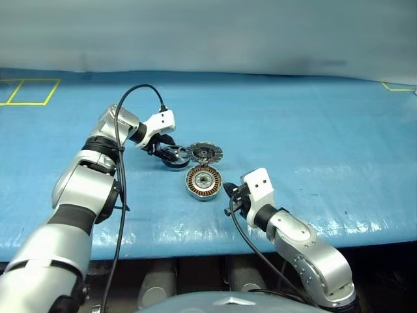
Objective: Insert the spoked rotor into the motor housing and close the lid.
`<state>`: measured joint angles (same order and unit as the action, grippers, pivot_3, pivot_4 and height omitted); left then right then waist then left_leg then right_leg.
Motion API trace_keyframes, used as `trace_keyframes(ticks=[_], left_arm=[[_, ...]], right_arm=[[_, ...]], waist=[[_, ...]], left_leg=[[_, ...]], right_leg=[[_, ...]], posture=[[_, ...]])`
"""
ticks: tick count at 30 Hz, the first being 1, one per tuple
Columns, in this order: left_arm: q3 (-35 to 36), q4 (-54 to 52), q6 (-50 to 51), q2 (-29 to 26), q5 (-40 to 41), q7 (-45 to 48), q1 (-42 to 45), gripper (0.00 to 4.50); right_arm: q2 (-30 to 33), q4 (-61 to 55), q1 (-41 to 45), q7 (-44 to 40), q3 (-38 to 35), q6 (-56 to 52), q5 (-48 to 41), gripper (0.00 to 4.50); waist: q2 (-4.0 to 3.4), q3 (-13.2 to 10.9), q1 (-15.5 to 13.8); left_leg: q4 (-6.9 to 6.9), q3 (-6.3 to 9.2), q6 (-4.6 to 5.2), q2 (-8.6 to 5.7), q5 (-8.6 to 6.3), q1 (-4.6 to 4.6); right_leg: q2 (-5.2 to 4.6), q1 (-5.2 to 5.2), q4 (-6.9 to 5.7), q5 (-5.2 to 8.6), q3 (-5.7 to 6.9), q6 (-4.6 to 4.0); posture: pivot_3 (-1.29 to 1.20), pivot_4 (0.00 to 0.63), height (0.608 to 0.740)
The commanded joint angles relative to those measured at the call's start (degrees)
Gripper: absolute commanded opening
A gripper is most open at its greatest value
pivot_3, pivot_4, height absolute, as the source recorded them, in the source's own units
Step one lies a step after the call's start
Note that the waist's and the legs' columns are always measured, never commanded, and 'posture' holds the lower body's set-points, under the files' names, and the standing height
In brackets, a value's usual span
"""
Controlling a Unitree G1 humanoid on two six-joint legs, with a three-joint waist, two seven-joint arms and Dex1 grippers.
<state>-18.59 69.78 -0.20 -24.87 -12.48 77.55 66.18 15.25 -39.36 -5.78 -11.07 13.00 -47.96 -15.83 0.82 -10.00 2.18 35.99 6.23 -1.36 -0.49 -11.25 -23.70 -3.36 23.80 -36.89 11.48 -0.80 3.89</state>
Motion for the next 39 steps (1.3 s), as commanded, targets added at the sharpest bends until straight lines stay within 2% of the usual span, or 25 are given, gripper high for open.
trace_keyframes(ticks=[1,19,22,27,34,39], left_arm=[[0.49,0.22,0.34,0.08,-0.41,0.18,0.41,3.28],[-0.06,0.11,-1.93,1.12,-2.37,1.39,-0.66,3.28],[0.08,0.11,-2.03,1.03,-2.67,1.4,-0.59,2.7],[0.64,-0.05,-2.4,0.24,-2.86,-0.19,-0.68,1.37],[1.51,-2.11,-4.02,-1.89,-1.89,0.05,-1.76,1.3],[-0.53,-9.05,-5.63,-6.46,-3.43,3.03,-4.73,1.3]], right_arm=[[-0.34,-2.26,0.43,0.15,-0.43,0.99,0.08,0.0],[-0.46,-2.22,0.45,0.42,-0.68,1.04,0.27,0.0],[-0.5,-2.28,0.33,0.56,-0.67,1.14,0.34,0.0],[-0.55,-2.19,0.57,0.48,-0.53,1.1,0.41,0.0],[-0.42,-1.62,1.47,-0.22,-0.2,1.04,0.49,0.0],[-0.45,-1.35,1.81,-0.85,0.06,1.07,0.46,0.0]], waist=[[0.0,0.0,0.0],[0.0,0.0,-0.01],[0.0,0.0,0.01],[0.0,0.05,-0.12],[0.0,0.05,0.08],[0.0,0.05,0.55]], left_leg=[[0.0,0.0,0.0,0.0,0.0,0.0],[0.03,0.0,0.0,0.0,0.0,0.01],[0.03,0.01,0.0,0.0,0.0,0.02],[0.06,0.02,0.02,0.0,0.01,0.14],[0.13,0.02,0.09,-0.01,0.06,0.15],[0.05,0.02,0.09,0.0,0.06,0.13]], right_leg=[[0.0,0.0,0.0,0.0,0.0,0.0],[0.0,-0.02,-0.02,-0.02,0.0,0.02],[0.0,-0.02,-0.02,-0.02,0.0,0.02],[0.0,-0.17,-0.03,-0.01,0.0,0.02],[0.0,-0.18,-0.05,-0.01,-0.02,-0.03],[0.02,-0.11,-0.07,-0.06,-0.03,0.03]], posture=[[0.0,0.15,0.74],[0.0,0.15,0.74],[0.0,0.15,0.74],[0.0,0.15,0.74],[0.0,0.15,0.74],[0.0,0.15,0.74]])
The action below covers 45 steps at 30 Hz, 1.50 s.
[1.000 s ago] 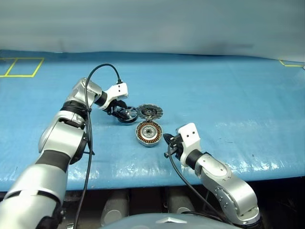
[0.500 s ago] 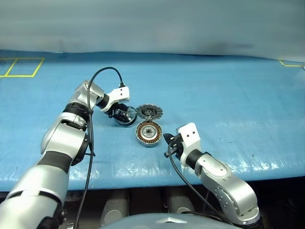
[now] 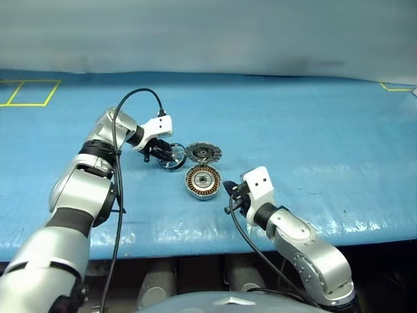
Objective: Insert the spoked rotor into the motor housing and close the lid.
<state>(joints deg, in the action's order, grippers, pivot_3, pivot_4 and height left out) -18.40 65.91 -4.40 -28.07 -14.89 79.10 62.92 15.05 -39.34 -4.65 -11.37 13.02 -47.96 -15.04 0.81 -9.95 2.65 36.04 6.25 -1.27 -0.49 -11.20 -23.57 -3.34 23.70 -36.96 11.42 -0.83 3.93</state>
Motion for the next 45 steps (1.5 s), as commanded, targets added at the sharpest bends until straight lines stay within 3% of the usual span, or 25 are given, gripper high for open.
trace_keyframes(ticks=[1,10,18,30,38,45], left_arm=[[-0.71,-7.73,-1.39,-4.18,-0.95,1.49,-2.56,1.3],[4.9,-47.06,12.55,-12.0,5.96,0.95,-20.96,1.3],[7.9,-64.98,21.54,-17.0,15.31,3.76,-27.3,1.3],[4.0,-69.64,27.75,-15.58,23.95,7.17,-23.81,1.3],[-3.95,-65.02,27.01,-12.25,20.46,8.42,-17.59,1.3],[-8.26,-58.7,20.15,-8.06,17.5,8.91,-12.7,1.3]], right_arm=[[-0.22,-1.17,0.85,-0.74,0.11,1.06,-0.37,0.0],[0.39,0.73,1.14,-4.25,-0.28,3.87,-1.14,0.0],[3.14,5.05,-4.09,-13.62,-2.87,15.39,-3.97,0.0],[-0.95,18.57,-9.96,-17.2,-3.16,39.39,-0.36,0.0],[-1.94,22.13,-10.02,-17.03,-2.57,41.76,0.16,0.0],[-2.85,21.75,-10.37,-15.8,-3.24,39.65,-0.77,0.0]], waist=[[0.0,0.0,0.19],[-0.02,-0.01,0.12],[-0.02,-0.02,-0.4],[-0.03,-0.02,-0.54],[-0.03,-0.02,-0.55],[-0.03,-0.02,-0.61]], left_leg=[[-0.02,0.0,0.0,0.0,0.0,0.0],[-0.06,0.03,-0.01,0.0,0.0,-0.03],[-0.04,0.03,-0.01,0.02,0.0,0.05],[-0.04,-0.05,-0.01,0.03,0.0,0.07],[-0.03,-0.06,-0.01,0.02,0.0,0.06],[-0.03,-0.06,-0.01,0.03,0.0,0.06]], right_leg=[[0.0,0.01,0.0,0.0,0.0,-0.01],[-0.03,0.03,0.03,0.05,-0.04,-0.11],[-0.02,-0.05,0.01,0.24,-0.01,-0.41],[0.0,-0.03,0.0,0.24,-0.04,-0.41],[0.02,-0.03,0.0,0.24,-0.07,-0.41],[0.04,-0.03,0.0,0.25,-0.08,-0.42]], posture=[[0.0,0.15,0.74],[0.0,0.15,0.74],[0.0,0.15,0.74],[0.0,0.15,0.74],[0.0,0.15,0.74],[0.0,0.15,0.74]])
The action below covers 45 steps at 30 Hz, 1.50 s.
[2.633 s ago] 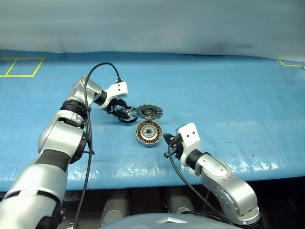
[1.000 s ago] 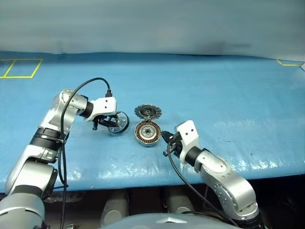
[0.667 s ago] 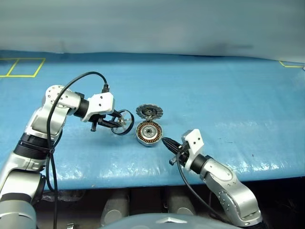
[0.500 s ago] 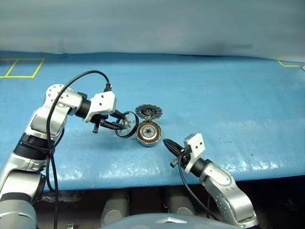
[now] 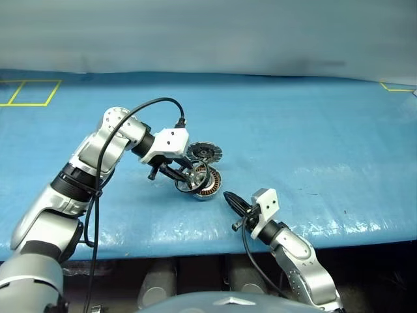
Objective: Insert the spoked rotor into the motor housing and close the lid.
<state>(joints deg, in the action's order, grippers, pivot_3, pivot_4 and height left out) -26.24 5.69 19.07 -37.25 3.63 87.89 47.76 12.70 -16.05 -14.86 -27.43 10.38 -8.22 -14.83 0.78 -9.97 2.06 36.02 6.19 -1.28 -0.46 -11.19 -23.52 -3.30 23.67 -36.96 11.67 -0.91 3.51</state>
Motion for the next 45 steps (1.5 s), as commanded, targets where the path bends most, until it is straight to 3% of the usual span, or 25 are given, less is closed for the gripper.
trace_keyframes(ticks=[1,9,28,45], left_arm=[[-0.7,2.58,-4.0,1.91,-1.37,0.01,2.99,1.3],[-2.06,9.32,-8.3,6.16,-3.38,-0.18,5.31,1.3],[-2.53,17.4,-13.08,9.61,-7.65,-1.2,6.53,1.3],[-3.55,18.23,-13.33,8.26,-9.64,1.31,7.21,1.3]], right_arm=[[-0.54,-1.62,-0.22,0.26,-0.52,-0.01,-0.98,0.0],[-0.78,-1.72,-0.32,0.46,-0.44,0.18,-0.9,0.0],[-0.41,-2.0,-0.61,-0.09,-0.5,0.31,-1.01,0.0],[-0.43,-2.03,-0.35,0.68,-0.75,-1.23,-0.94,0.0]], waist=[[0.0,0.0,0.0],[0.0,0.0,0.1],[0.0,0.0,0.02],[0.0,0.0,0.1]], left_leg=[[0.0,0.0,0.0,0.0,0.0,0.0],[0.0,-0.01,0.0,0.0,0.0,0.01],[0.02,0.01,0.0,-0.01,0.0,0.01],[0.02,0.0,0.0,-0.01,0.0,0.01]], right_leg=[[0.0,0.0,0.0,0.0,-0.01,0.0],[0.01,0.0,-0.02,0.0,-0.02,0.0],[0.02,-0.01,-0.03,0.0,-0.03,0.0],[0.02,-0.01,-0.02,0.0,-0.03,0.0]], posture=[[0.0,0.15,0.74],[0.0,0.15,0.74],[0.0,0.15,0.74],[0.0,0.15,0.74]])
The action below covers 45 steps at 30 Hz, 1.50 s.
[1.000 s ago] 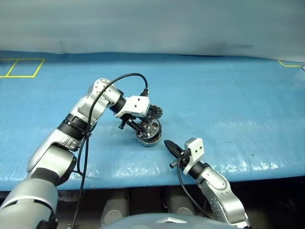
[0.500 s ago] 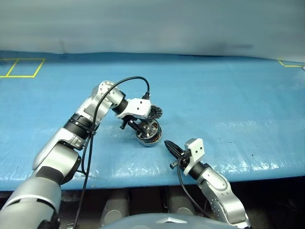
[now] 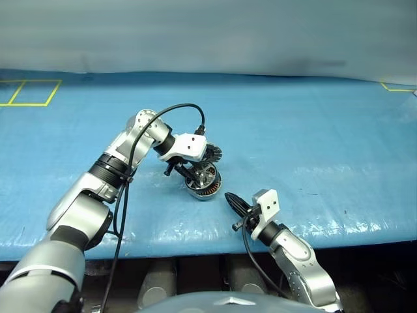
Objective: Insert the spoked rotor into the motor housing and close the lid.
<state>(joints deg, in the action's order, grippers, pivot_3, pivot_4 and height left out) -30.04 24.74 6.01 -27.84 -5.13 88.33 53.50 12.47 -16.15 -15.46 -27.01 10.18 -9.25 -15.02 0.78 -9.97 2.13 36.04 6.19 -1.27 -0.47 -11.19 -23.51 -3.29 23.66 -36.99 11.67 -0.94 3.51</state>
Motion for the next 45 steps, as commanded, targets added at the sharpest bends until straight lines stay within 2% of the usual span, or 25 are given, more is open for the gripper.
trace_keyframes(ticks=[1,24,33,34,37,41,45], left_arm=[[0.21,-0.81,-0.4,-1.24,-1.06,0.88,1.41,1.3],[-1.78,1.64,-2.02,0.93,-3.91,1.34,3.34,1.3],[-0.94,0.1,-0.79,0.98,-2.51,3.3,3.0,4.29],[-0.81,-0.04,-0.7,0.97,-2.35,3.44,2.94,4.44],[0.25,-1.21,0.34,1.0,-0.93,3.72,2.6,4.44],[0.27,-6.41,4.24,-1.96,6.34,4.17,1.66,4.44],[2.06,-14.77,8.7,-6.46,12.2,4.17,-1.3,3.54]], right_arm=[[-0.2,-1.96,0.22,0.28,-0.55,-0.37,-0.79,0.0],[-0.45,-2.55,-0.01,1.21,-1.04,-0.68,-0.71,0.0],[-0.65,-2.72,-0.31,1.48,-1.34,-0.76,-0.85,0.0],[-0.66,-2.72,-0.27,1.46,-1.39,-0.81,-0.89,0.0],[-0.71,-2.75,-0.07,1.41,-1.54,-0.99,-1.0,0.0],[-0.43,-3.22,-0.05,1.34,-1.73,-1.22,-0.99,0.0],[0.39,-4.93,0.28,1.27,-2.52,-2.29,-1.42,0.0]], waist=[[0.0,0.0,0.06],[0.0,0.0,0.04],[0.0,0.0,-0.01],[0.0,0.0,-0.03],[0.0,0.0,-0.04],[0.0,0.0,0.08],[-0.02,0.0,0.18]], left_leg=[[0.0,0.0,0.0,0.0,0.0,0.0],[0.0,0.0,0.0,0.01,0.0,0.01],[0.01,0.0,0.0,0.01,0.0,0.0],[0.01,0.0,0.0,0.01,0.0,0.0],[0.01,0.0,0.0,0.0,0.0,0.0],[0.01,0.01,0.0,0.01,0.0,-0.01],[0.0,0.01,0.0,0.02,0.0,0.0]], right_leg=[[0.0,0.0,0.0,0.0,0.0,0.0],[0.02,0.0,-0.03,0.0,0.0,0.0],[0.02,0.0,-0.02,0.0,0.0,0.0],[0.01,0.0,-0.02,0.0,0.0,0.0],[0.01,0.0,-0.02,0.0,-0.01,0.0],[0.01,0.01,-0.02,0.0,-0.01,0.0],[0.01,0.02,-0.03,0.01,-0.01,-0.01]], posture=[[0.0,0.15,0.74],[0.0,0.15,0.74],[0.0,0.15,0.74],[0.0,0.15,0.74],[0.0,0.15,0.74],[0.0,0.15,0.74],[0.0,0.15,0.74]])
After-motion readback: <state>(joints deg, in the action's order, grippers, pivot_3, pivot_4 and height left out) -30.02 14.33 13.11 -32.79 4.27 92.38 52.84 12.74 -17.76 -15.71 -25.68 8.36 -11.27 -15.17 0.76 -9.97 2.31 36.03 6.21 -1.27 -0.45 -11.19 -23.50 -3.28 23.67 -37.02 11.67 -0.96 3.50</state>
